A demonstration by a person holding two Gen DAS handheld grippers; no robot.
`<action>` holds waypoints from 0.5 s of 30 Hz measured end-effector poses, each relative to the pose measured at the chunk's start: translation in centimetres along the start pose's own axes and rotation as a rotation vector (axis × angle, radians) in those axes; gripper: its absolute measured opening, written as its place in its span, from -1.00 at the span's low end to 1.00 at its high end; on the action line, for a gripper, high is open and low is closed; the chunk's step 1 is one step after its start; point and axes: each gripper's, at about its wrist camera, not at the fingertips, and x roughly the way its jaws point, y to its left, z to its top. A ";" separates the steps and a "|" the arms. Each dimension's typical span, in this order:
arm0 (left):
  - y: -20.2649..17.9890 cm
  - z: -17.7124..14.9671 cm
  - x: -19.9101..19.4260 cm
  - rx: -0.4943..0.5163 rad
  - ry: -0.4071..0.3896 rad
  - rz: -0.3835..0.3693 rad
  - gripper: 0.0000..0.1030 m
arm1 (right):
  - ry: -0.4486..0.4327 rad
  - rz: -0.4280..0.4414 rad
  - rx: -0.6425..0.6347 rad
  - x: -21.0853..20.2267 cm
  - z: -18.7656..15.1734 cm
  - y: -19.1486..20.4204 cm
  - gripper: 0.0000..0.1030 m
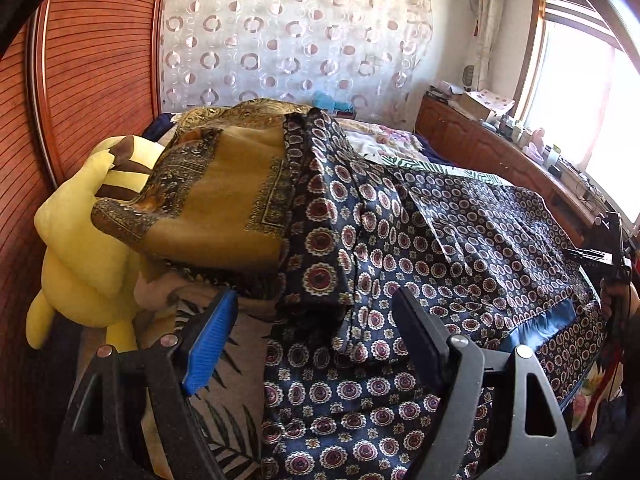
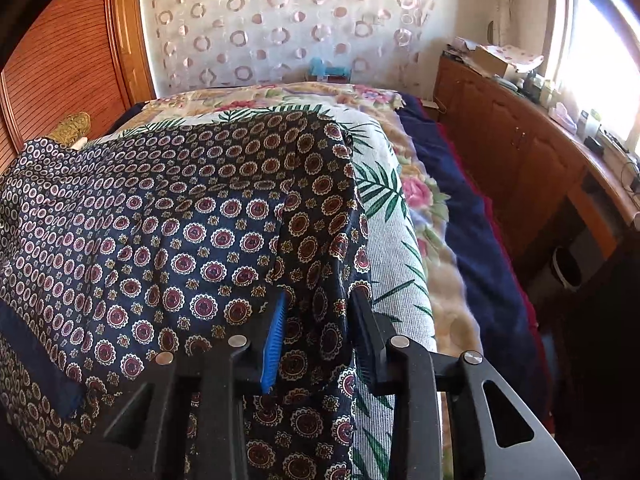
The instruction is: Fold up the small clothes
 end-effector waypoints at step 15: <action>-2.1 1.8 -1.6 0.066 -0.066 0.045 -0.20 | 0.000 -0.015 -0.001 1.8 -0.2 0.7 -0.37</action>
